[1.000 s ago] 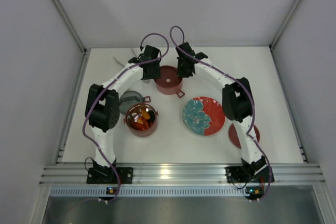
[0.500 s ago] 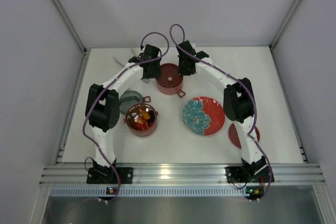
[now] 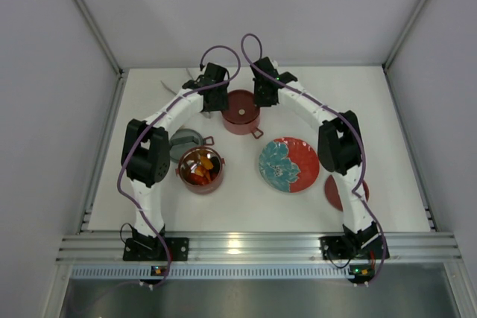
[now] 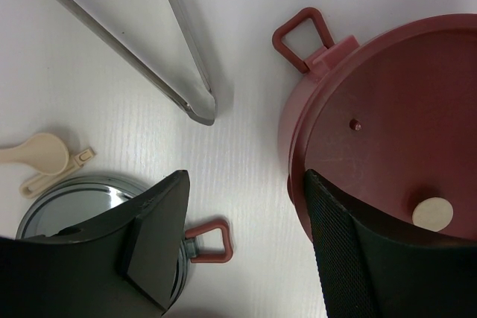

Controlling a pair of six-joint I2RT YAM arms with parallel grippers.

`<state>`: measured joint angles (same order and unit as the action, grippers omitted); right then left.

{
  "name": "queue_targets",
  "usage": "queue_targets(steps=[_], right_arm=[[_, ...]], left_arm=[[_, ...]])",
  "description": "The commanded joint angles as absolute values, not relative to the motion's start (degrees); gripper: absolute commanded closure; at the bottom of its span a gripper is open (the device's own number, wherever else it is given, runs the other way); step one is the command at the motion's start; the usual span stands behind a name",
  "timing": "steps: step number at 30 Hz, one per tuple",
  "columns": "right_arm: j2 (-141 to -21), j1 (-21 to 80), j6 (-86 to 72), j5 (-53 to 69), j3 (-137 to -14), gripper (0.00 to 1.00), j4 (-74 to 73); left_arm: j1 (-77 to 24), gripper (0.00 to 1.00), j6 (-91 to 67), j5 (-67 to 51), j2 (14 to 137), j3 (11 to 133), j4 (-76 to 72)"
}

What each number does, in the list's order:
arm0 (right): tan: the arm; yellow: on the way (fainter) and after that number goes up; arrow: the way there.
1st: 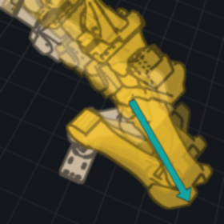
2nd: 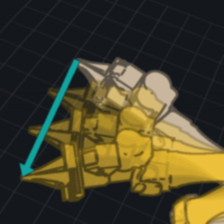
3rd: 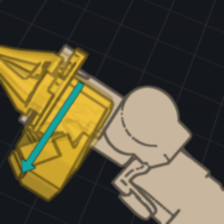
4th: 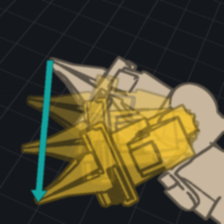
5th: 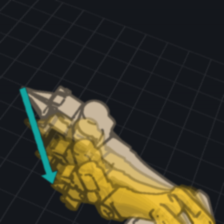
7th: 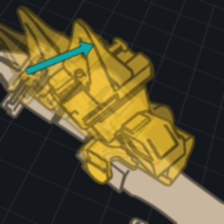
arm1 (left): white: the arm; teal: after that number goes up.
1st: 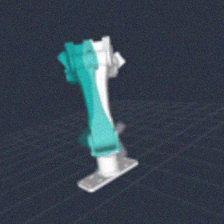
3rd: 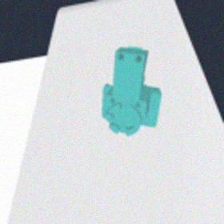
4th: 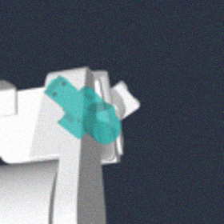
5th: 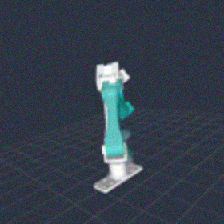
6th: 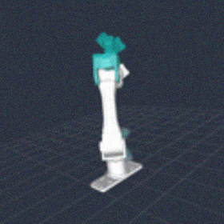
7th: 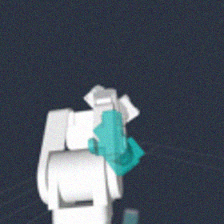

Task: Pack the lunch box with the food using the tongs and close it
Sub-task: Close the box lid on the packing box.

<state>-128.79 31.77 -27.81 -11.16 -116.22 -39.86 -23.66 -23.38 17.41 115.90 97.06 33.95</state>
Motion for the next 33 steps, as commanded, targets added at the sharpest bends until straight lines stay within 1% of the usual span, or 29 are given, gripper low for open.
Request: queue_targets(steps=[1,13,17,26,33], right_arm=[[-124.36,32.61,-26.28,-12.83,-116.10,1.00,-41.13],[-124.19,32.78,-26.10,-12.57,-114.35,1.00,-41.84],[-124.01,32.70,-26.02,-11.78,-113.47,0.96,-40.78],[-126.30,32.70,-25.05,-11.07,-115.75,0.90,-40.69],[-127.53,32.70,-25.22,-10.90,-115.58,0.85,-40.87]], left_arm=[[-23.20,0.32,-22.24,18.54,116.81,98.97,34.98],[-23.29,0.35,-22.06,18.46,116.89,97.56,35.33],[-23.20,0.35,-21.97,18.63,117.25,97.38,35.33],[-23.12,0.35,-21.88,18.81,118.39,97.65,35.33],[-23.12,0.41,-21.36,20.65,120.06,98.00,36.82]])
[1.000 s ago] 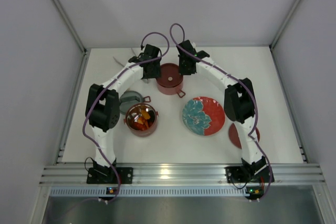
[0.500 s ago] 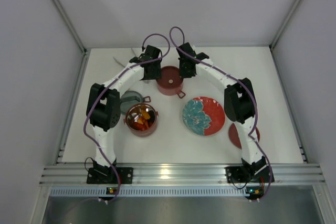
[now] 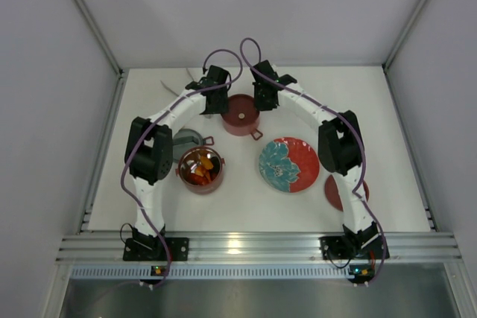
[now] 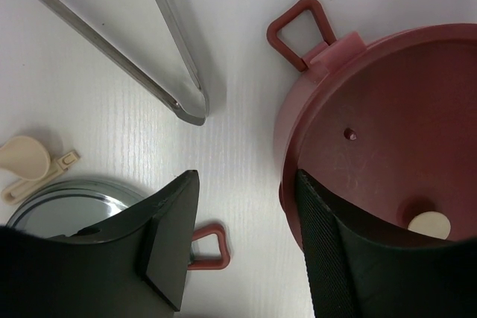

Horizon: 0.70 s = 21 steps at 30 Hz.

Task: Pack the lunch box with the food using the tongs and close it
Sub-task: Close the box lid on the packing box.

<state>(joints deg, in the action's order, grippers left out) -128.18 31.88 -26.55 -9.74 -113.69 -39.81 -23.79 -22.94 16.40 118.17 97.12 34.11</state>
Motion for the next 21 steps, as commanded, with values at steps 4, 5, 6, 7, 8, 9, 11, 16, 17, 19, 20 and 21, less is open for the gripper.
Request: queue_targets(steps=[4,5,6,7,8,9,11,16,17,19,20,21], right_arm=[[-128.14,32.70,-25.31,-10.63,-114.70,0.84,-40.96],[-128.23,32.70,-25.31,-10.55,-114.18,0.84,-40.96],[-128.67,32.70,-25.31,-10.46,-114.00,0.84,-40.96],[-128.93,32.78,-25.31,-10.37,-113.91,0.84,-41.13],[-129.20,32.70,-25.23,-10.37,-113.56,0.84,-41.31],[-129.63,32.70,-25.22,-10.46,-113.21,0.84,-41.31],[-129.99,32.70,-25.14,-10.02,-111.72,0.84,-40.87],[-132.71,32.52,-25.40,-8.01,-109.78,0.84,-40.43],[-133.15,32.52,-25.49,-7.65,-109.17,0.84,-40.26],[-134.38,32.34,-25.49,-6.25,-108.37,0.84,-39.90],[-134.65,32.26,-25.49,-5.89,-108.11,0.84,-39.82],[-135.34,32.26,-25.49,-5.63,-107.93,0.84,-39.81]], left_arm=[[-23.12,0.45,-20.92,21.09,121.11,98.52,38.23],[-23.12,0.46,-20.83,20.92,121.98,98.70,38.75],[-23.12,0.48,-20.57,20.83,122.43,99.57,39.28],[-23.12,0.49,-20.48,20.74,122.95,99.93,40.59],[-23.12,0.50,-20.48,20.66,123.74,100.45,41.04],[-23.12,0.52,-20.30,20.57,124.01,100.63,41.39],[-23.12,0.52,-20.30,20.13,124.36,100.72,41.83],[-23.12,0.53,-20.13,19.86,125.86,101.42,42.63],[-23.12,0.53,-20.13,19.78,126.21,101.69,42.80],[-23.12,0.53,-20.21,19.51,126.39,101.86,42.98],[-23.12,0.53,-20.21,19.42,126.39,101.87,42.98],[-23.12,0.53,-20.13,19.34,126.39,101.87,43.07]])
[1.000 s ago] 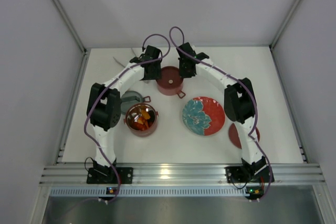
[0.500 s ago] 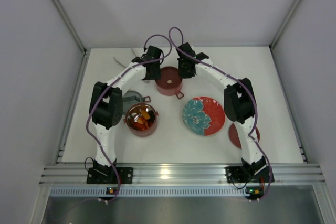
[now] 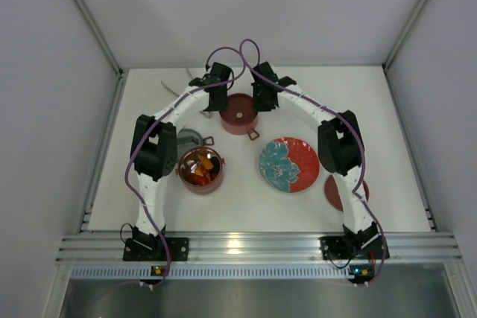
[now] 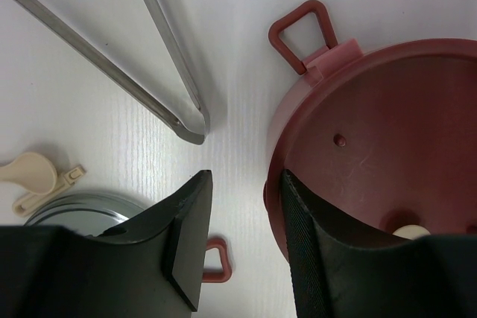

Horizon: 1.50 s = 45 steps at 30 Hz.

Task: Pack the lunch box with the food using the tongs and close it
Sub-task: Close the box lid on the packing box.

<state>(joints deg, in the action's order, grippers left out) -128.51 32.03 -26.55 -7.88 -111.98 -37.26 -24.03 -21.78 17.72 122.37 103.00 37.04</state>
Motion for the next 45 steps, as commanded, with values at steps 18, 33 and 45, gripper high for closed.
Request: queue_targets(steps=[18,33,45], right_arm=[[-138.25,30.06,-22.68,-8.62,-123.92,0.65,-46.58],[-133.51,28.48,-23.82,-4.58,-119.88,0.64,-38.15],[-131.84,28.56,-25.13,-6.15,-112.62,0.67,-37.53]], left_arm=[[-23.38,0.60,-18.02,17.58,128.49,104.67,46.05],[-25.75,0.67,-15.82,16.18,131.57,107.14,48.60],[-28.21,0.67,-14.24,13.54,132.19,108.54,48.43]])
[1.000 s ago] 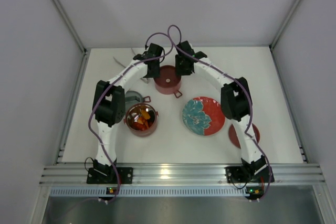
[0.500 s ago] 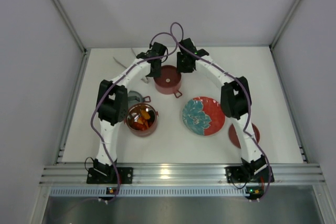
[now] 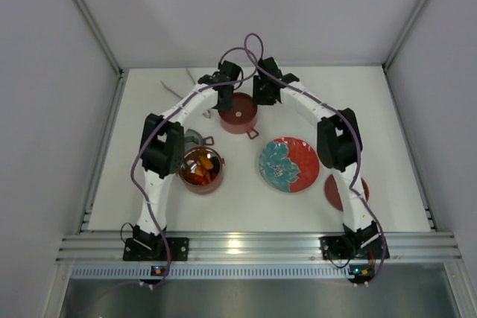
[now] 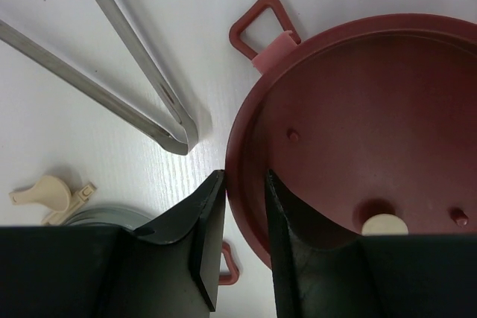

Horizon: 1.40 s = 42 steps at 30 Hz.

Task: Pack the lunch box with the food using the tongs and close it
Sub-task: Close the box lid on the packing box.

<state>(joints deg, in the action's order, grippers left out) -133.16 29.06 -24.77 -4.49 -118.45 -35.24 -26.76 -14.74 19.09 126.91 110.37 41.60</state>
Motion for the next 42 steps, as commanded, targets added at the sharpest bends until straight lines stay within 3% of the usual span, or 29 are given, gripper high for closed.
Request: queue_targets(steps=[1,9,15,19,29,42], right_arm=[[-130.01,28.48,-25.31,-6.33,-110.15,0.68,-36.31],[-117.17,29.09,-28.65,-7.38,-84.50,0.72,-27.08],[-109.43,31.64,-29.44,-7.21,-76.30,0.73,-24.00],[-109.76,32.17,-28.66,-9.13,-79.26,0.72,-24.78],[-119.79,30.67,-25.58,-12.13,-100.53,0.70,-32.43],[-117.68,29.71,-24.79,-12.39,-101.95,0.68,-31.55]], left_arm=[[-28.30,0.67,-14.24,13.19,132.19,108.72,48.51],[-28.30,0.65,-14.50,12.66,132.63,109.77,48.69],[-28.30,0.64,-14.33,12.83,132.71,109.95,48.87],[-28.21,0.64,-14.41,12.74,132.80,110.04,49.04],[-28.30,0.65,-13.98,13.10,132.10,109.42,49.57],[-28.30,0.64,-13.80,13.54,132.45,109.51,49.66]])
